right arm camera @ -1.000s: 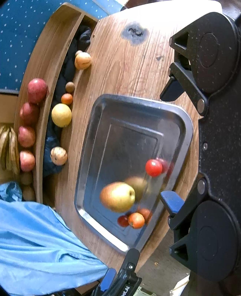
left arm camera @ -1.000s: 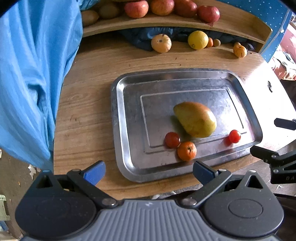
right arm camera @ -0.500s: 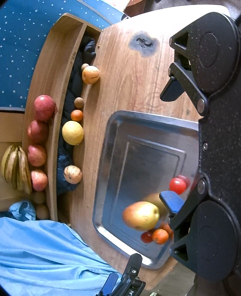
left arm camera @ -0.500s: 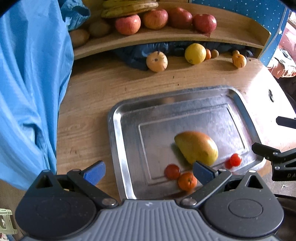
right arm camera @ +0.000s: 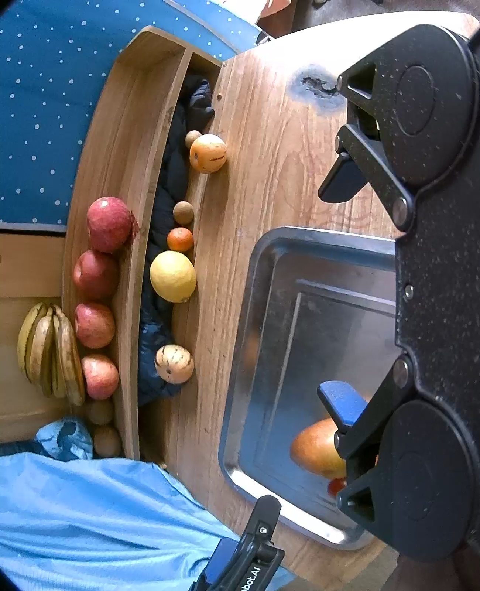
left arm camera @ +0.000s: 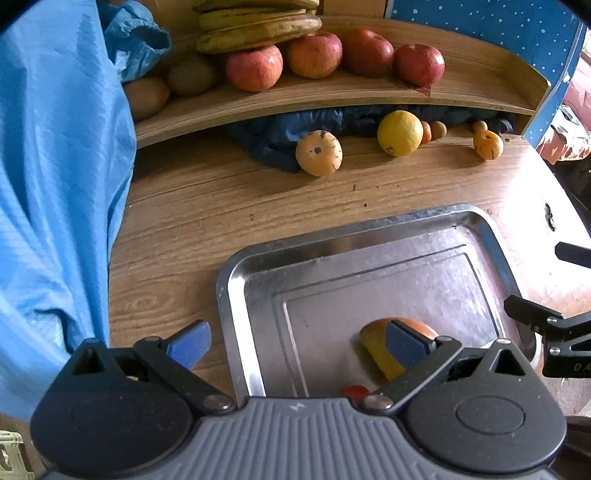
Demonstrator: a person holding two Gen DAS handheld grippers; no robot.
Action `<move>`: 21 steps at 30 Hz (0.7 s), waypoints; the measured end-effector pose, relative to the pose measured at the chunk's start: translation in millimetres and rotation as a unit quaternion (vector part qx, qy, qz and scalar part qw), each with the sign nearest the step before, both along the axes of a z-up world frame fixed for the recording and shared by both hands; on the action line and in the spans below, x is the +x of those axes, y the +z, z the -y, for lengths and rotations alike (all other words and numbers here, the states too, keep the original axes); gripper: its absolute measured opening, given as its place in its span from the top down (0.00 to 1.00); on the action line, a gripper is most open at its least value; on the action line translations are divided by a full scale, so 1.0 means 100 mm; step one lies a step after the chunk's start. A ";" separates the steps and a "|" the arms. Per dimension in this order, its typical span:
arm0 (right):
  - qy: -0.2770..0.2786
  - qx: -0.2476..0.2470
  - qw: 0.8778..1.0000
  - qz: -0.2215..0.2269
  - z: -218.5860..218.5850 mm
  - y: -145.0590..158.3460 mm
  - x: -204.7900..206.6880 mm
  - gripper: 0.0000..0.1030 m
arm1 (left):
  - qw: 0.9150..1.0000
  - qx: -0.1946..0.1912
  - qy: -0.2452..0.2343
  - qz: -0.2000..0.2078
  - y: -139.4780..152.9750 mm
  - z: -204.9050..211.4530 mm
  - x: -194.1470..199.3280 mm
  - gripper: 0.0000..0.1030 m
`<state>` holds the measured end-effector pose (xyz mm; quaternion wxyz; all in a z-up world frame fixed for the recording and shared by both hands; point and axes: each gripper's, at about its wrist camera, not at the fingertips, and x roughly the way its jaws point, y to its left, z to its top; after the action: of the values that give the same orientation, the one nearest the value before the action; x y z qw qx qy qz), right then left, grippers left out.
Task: Organize fruits
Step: 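Move both open grippers past the tray toward the fruits under the shelf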
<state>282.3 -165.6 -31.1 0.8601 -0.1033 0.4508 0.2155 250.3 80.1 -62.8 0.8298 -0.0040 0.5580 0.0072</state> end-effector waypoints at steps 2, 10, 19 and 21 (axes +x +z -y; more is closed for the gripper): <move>-0.007 0.000 1.000 0.004 -0.01 0.00 0.03 0.01 | 1.000 -0.001 0.002 0.001 -0.01 -0.01 0.06 0.00; -0.022 -0.002 1.000 0.023 -0.10 0.01 0.16 0.01 | 0.999 -0.020 0.024 0.018 0.01 -0.06 0.35 0.01; -0.036 -0.010 0.999 0.017 -0.23 -0.05 0.30 0.01 | 0.999 -0.028 0.018 0.020 -0.01 -0.06 0.71 0.01; -0.042 -0.011 0.999 0.017 -0.25 -0.06 0.33 0.01 | 0.999 -0.030 0.017 0.018 -0.04 -0.06 0.78 0.01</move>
<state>315.1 -140.8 -36.7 0.8747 -0.0974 0.4422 0.1726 328.4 85.8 -66.9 0.8388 -0.0388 0.5430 0.0042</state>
